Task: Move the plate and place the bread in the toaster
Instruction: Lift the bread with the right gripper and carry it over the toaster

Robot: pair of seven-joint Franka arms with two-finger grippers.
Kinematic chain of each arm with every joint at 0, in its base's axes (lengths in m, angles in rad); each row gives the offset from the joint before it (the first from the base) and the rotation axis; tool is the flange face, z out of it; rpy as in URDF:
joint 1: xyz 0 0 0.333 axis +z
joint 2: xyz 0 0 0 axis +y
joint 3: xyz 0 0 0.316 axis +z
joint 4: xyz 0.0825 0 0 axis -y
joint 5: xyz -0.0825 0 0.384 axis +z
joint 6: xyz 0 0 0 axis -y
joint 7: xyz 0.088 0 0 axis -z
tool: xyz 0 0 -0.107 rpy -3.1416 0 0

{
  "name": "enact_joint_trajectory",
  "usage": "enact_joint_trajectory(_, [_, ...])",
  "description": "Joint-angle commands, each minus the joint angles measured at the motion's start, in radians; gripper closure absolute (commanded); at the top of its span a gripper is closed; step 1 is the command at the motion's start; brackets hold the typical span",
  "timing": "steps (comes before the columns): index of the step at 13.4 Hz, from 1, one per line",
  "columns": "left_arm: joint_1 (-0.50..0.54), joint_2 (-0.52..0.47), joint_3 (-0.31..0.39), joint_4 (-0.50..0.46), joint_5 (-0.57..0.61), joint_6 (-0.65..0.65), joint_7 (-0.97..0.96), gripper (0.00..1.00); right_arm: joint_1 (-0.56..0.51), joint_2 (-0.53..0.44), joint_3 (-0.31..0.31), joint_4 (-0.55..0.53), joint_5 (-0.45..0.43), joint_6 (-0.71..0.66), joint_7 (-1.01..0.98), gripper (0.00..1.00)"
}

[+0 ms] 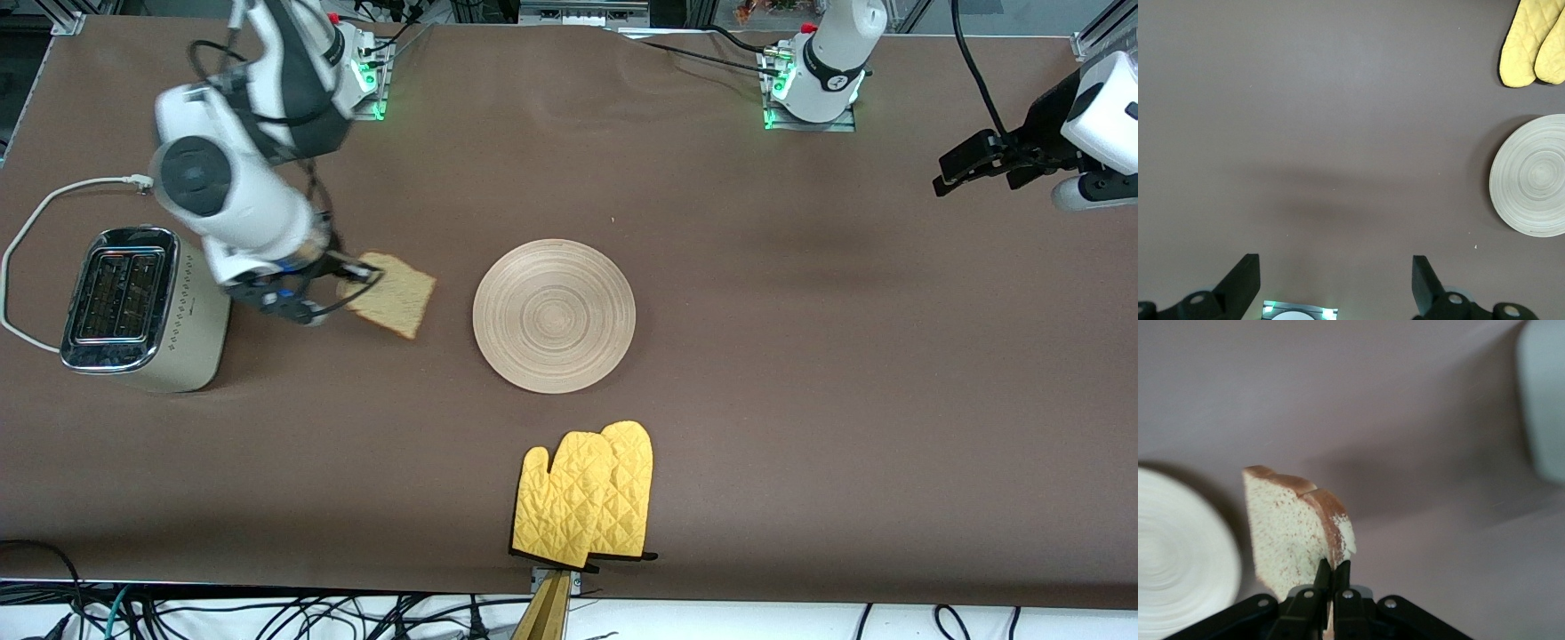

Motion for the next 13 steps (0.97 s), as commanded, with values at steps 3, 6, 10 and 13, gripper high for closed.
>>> enact_joint_trajectory(3, [-0.008, 0.013, 0.000, 0.032, 0.028, -0.020, -0.004, 0.00, 0.000, 0.012, -0.220, 0.173, -0.125, -0.273, -0.367, 1.00])
enact_joint_trajectory(6, [-0.008, 0.012, 0.000, 0.032, 0.028, -0.020, -0.004, 0.00, 0.000, 0.014, -0.288, 0.207, -0.299, -0.306, -0.517, 1.00])
enact_joint_trajectory(10, [-0.006, 0.013, 0.000, 0.032, 0.030, -0.020, -0.004, 0.00, -0.005, 0.043, -0.319, 0.205, -0.494, -0.260, -0.595, 1.00])
enact_joint_trajectory(13, [-0.006, 0.013, 0.000, 0.032, 0.031, -0.020, -0.004, 0.00, -0.057, 0.093, -0.319, 0.204, -0.496, -0.200, -0.596, 1.00])
